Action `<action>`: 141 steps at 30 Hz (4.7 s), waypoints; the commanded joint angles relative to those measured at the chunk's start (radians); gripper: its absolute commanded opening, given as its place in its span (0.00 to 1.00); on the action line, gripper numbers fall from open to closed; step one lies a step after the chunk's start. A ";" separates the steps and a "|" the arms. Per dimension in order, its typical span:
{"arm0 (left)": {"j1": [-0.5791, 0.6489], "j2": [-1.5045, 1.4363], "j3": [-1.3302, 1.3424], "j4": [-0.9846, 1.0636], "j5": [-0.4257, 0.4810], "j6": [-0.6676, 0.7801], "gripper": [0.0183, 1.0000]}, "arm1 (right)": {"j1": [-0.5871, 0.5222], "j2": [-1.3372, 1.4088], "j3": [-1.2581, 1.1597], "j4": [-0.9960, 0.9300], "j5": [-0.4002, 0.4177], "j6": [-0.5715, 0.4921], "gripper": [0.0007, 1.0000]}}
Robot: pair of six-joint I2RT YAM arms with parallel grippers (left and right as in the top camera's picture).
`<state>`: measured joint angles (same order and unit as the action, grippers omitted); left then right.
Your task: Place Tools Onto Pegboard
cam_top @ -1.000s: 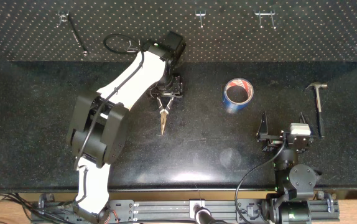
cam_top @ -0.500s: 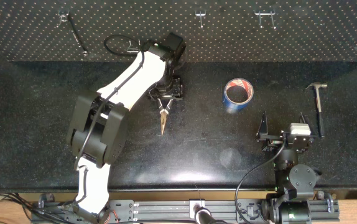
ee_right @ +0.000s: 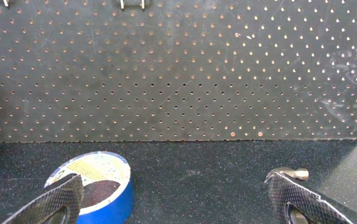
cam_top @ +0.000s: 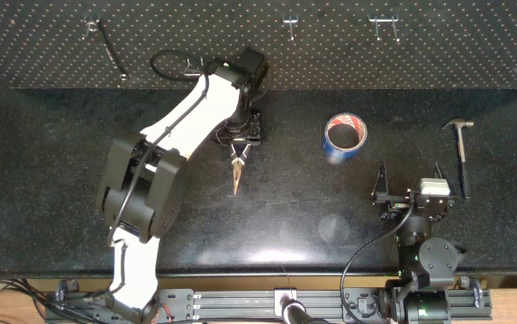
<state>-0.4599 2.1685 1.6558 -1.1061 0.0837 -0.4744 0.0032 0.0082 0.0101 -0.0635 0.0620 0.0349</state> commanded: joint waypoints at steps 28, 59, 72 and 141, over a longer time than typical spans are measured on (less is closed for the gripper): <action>0.120 -0.872 -0.820 1.530 -0.491 0.282 0.01 | 0.007 -0.007 -0.005 -0.002 0.006 -0.014 0.98; 0.174 -1.134 -0.826 1.321 -0.426 0.270 0.99 | 0.007 -0.007 -0.005 -0.002 0.006 -0.014 0.98; 0.394 -2.137 -1.650 1.260 -0.151 0.401 0.99 | 0.007 -0.007 -0.005 -0.002 0.006 -0.014 0.98; 0.354 -2.165 -1.650 1.031 -0.133 0.402 0.99 | 0.149 1.622 0.983 -0.346 -0.362 0.169 0.98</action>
<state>-0.1013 0.0128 0.0067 -0.0677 -0.0372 -0.0826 0.1455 1.6051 0.9730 -0.4110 -0.3077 0.2226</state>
